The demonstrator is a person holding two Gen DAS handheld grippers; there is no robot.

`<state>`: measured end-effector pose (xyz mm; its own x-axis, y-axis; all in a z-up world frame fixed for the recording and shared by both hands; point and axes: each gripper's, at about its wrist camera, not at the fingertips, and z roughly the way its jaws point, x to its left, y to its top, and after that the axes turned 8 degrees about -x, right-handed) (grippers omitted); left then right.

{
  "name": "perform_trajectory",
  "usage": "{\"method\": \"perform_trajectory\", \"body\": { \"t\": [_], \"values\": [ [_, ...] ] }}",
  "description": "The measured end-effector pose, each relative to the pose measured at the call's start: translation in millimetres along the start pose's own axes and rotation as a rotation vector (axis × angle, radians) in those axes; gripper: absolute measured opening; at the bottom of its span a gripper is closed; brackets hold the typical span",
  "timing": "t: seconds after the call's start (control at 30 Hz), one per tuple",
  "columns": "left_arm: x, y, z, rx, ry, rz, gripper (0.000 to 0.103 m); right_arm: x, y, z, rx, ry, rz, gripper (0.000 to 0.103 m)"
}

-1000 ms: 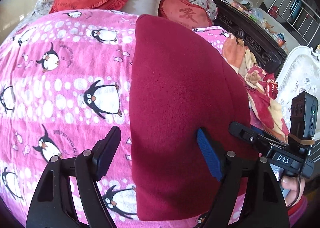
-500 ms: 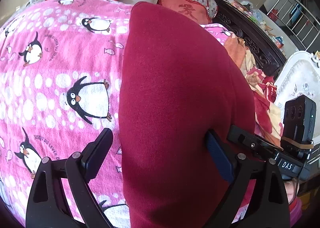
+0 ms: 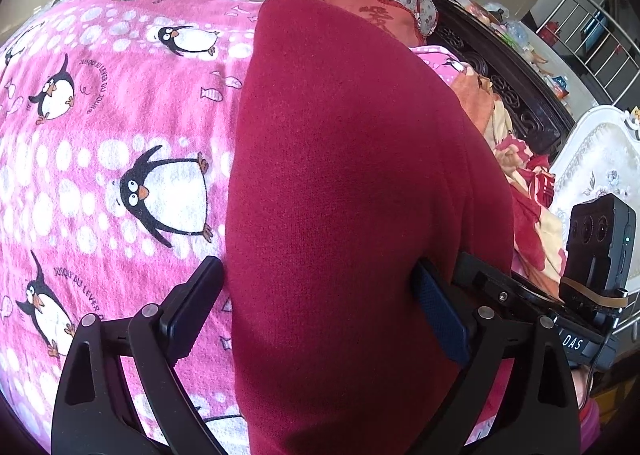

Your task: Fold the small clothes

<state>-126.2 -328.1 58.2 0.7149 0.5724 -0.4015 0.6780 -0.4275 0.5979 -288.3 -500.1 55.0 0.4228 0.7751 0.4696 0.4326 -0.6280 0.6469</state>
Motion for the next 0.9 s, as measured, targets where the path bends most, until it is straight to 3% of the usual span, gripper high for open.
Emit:
{"method": "perform_trajectory", "body": {
  "t": [0.07, 0.1, 0.13, 0.23, 0.33, 0.47, 0.67, 0.9],
  "values": [
    [-2.9, -0.3, 0.1, -0.002, 0.0, 0.016, 0.094, 2.3, -0.3, -1.5, -0.006, -0.005, -0.015, 0.088],
    [-5.3, -0.5, -0.2, -0.004, -0.004, 0.025, 0.088, 4.5, -0.1, -3.6, -0.013, -0.004, -0.027, 0.081],
    [-7.6, -0.6, -1.0, -0.006, -0.015, 0.034, 0.085, 8.0, 0.0, -6.3, -0.024, 0.005, -0.042, 0.068],
    [-12.5, -1.2, -5.9, -0.013, -0.001, 0.055, 0.077, 21.4, -1.6, -13.5, -0.043, -0.023, -0.101, 0.054],
    [-13.1, -1.8, -17.4, -0.028, -0.016, 0.051, 0.067, 22.0, 0.8, -22.3, -0.054, -0.011, -0.062, 0.046],
    [-16.2, -3.7, -37.8, -0.042, -0.02, 0.066, 0.06, 35.0, 2.1, -34.4, -0.065, 0.0, -0.073, 0.042],
    [-1.6, -14.0, -71.7, -0.035, -0.019, 0.022, 0.059, 64.0, -7.2, -46.9, -0.045, 0.044, -0.085, 0.04],
    [11.1, -39.3, -114.0, -0.04, 0.037, 0.01, 0.059, 92.8, -30.9, -53.7, -0.001, 0.088, -0.1, 0.04]
  ]
}}
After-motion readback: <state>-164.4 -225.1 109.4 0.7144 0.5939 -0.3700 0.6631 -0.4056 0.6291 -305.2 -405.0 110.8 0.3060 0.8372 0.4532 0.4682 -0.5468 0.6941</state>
